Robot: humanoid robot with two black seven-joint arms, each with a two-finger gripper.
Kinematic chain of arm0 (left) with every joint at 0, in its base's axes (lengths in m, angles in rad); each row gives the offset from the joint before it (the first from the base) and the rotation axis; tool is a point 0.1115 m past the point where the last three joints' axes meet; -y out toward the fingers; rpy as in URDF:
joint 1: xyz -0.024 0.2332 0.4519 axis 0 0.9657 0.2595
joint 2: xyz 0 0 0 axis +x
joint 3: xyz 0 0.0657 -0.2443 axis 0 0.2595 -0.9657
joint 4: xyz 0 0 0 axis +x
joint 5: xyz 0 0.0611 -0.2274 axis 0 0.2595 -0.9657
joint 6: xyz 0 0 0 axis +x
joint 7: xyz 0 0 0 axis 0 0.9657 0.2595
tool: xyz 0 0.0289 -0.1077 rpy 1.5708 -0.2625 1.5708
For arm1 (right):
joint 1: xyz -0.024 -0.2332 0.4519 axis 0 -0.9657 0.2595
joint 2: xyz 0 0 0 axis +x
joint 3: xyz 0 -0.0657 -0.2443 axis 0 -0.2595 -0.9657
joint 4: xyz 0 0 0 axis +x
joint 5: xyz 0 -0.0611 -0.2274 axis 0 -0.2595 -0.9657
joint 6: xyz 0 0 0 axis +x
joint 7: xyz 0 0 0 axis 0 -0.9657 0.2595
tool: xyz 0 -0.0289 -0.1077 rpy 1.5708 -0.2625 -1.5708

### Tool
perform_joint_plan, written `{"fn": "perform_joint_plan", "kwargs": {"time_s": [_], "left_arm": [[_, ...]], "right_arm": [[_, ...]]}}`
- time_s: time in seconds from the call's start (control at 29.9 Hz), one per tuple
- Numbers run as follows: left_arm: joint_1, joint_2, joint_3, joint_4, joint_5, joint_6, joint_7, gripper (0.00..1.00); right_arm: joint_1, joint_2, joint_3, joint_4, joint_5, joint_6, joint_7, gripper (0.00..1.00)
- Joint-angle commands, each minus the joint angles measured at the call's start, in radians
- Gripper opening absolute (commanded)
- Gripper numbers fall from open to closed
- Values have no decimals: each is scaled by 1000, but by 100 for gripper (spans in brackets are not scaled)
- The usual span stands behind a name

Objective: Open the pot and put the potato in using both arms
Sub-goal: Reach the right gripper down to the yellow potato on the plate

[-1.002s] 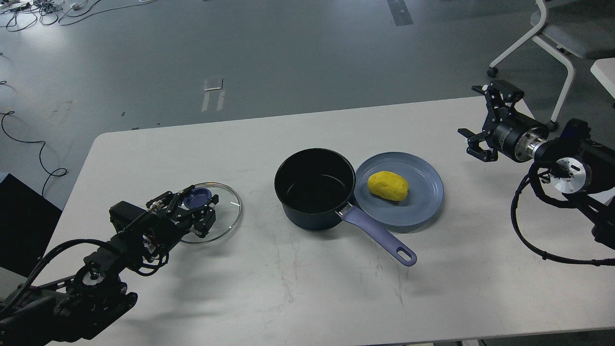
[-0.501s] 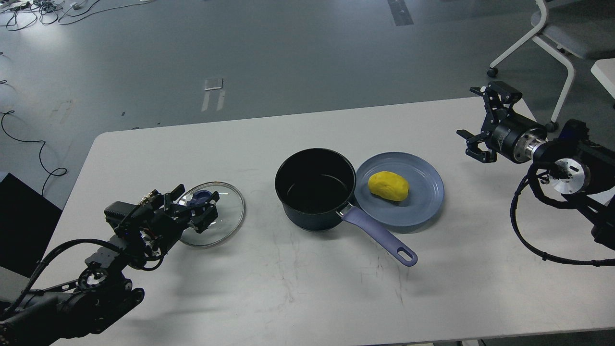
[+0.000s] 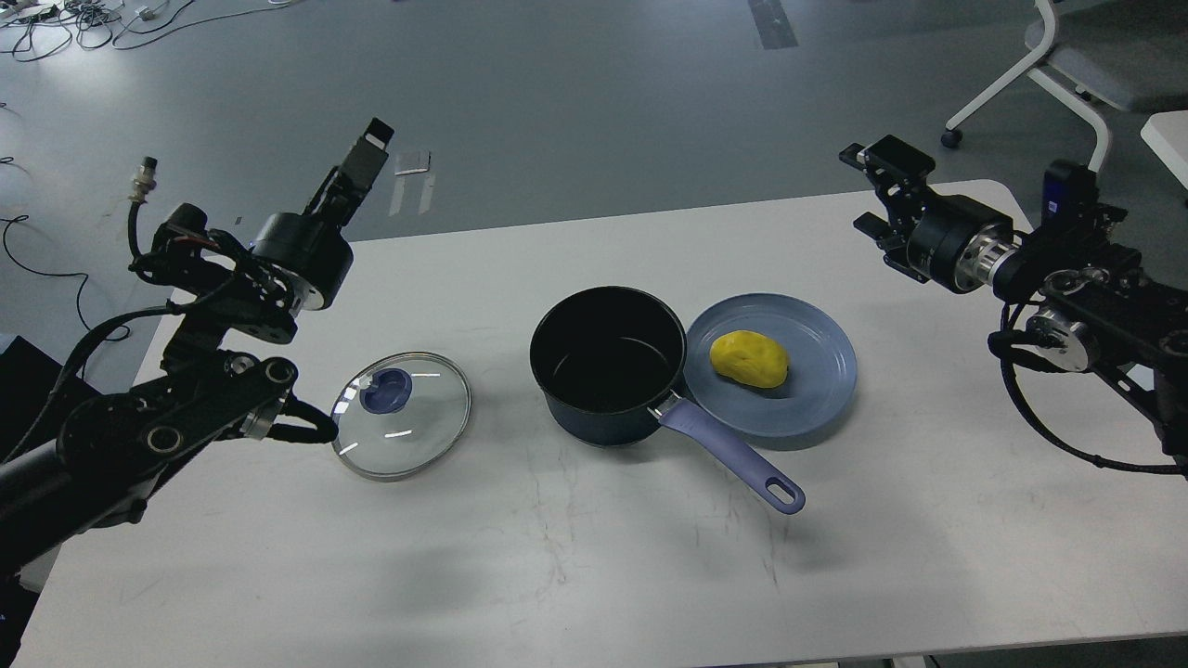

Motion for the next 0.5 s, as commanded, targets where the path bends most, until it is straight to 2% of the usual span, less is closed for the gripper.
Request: {"fn": "perform_joint_plan", "kwargs": {"time_s": [0.0, 0.03, 0.13, 0.17, 0.3, 0.47], "left_arm": [[-52, -31, -12, -2, -210, -58, 67, 98], [-68, -45, -24, -2, -253, -85, 106, 98], [-74, -89, -76, -2, -279, -135, 195, 98], [-74, -97, -90, -2, -279, -145, 206, 98], [-66, -141, -116, 1, -279, -175, 219, 98], [-32, -157, -116, 4, -259, -175, 205, 98]], "right_arm": [[1, -18, -94, 47, -289, -46, 64, 100], [1, -18, -140, 45, -401, -82, 85, 100], [1, -20, -264, 31, -579, -188, 108, 100], [3, -20, -283, 25, -595, -202, 112, 100], [4, -15, -331, -13, -640, -239, 127, 100], [-2, 20, -355, -128, -802, -326, 127, 96]]}}
